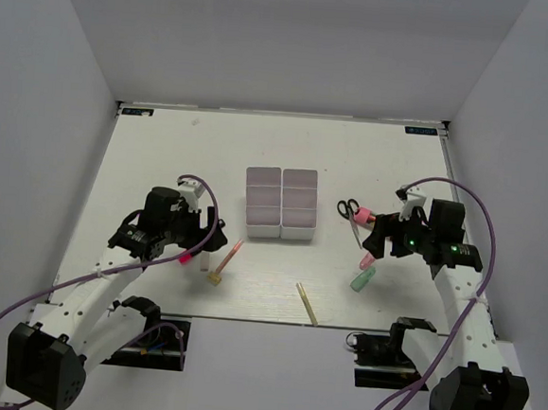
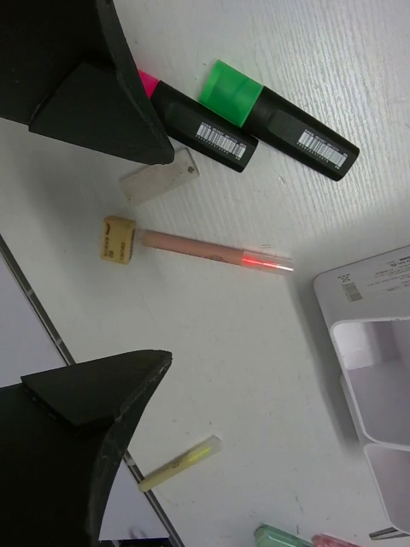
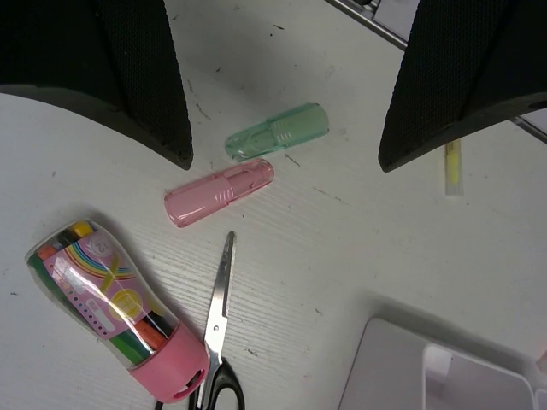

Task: Sort the stationery into containers
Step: Pick up the stationery from the center of the board.

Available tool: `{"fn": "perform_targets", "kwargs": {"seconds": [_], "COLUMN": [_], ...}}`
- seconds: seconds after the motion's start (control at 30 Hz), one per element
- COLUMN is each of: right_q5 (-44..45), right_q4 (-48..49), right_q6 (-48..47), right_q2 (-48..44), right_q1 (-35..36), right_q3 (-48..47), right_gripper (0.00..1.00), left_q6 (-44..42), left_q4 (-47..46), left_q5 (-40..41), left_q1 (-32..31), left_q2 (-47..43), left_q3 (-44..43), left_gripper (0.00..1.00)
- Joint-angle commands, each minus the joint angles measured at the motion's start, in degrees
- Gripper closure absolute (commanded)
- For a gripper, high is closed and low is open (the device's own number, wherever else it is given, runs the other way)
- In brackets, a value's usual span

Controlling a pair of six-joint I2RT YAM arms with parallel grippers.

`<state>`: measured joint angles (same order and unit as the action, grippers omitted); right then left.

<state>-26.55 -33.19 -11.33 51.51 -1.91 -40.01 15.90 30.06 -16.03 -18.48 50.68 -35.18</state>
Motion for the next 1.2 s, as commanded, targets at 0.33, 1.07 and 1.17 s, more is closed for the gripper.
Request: {"fn": "perform_targets", "kwargs": {"seconds": [0.33,1.07,1.17], "right_q5": [1.5,6.8,2.6], "right_q4": [-1.7,7.8,9.0], "right_q6": [-6.1,-34.5,-42.0], "right_q2": [-2.2,10.8,13.7], "right_q1": [-0.4,-2.7,-3.0], "right_q3": [-1.0,-0.6,-1.2], "right_gripper": [0.09,0.11,0.11], "left_q6": [-0.4,2.3,2.2], "left_q4": [-0.4,1.5,2.0], "left_q5": [0.6,-2.0,-2.5], "left_q1": [0.2,0.2,0.2], "left_q2": [-1.0,-0.8,-0.4], "left_q3": [0.5,-1.1,-1.6], "left_gripper": [0.0,0.0,0.0]}}
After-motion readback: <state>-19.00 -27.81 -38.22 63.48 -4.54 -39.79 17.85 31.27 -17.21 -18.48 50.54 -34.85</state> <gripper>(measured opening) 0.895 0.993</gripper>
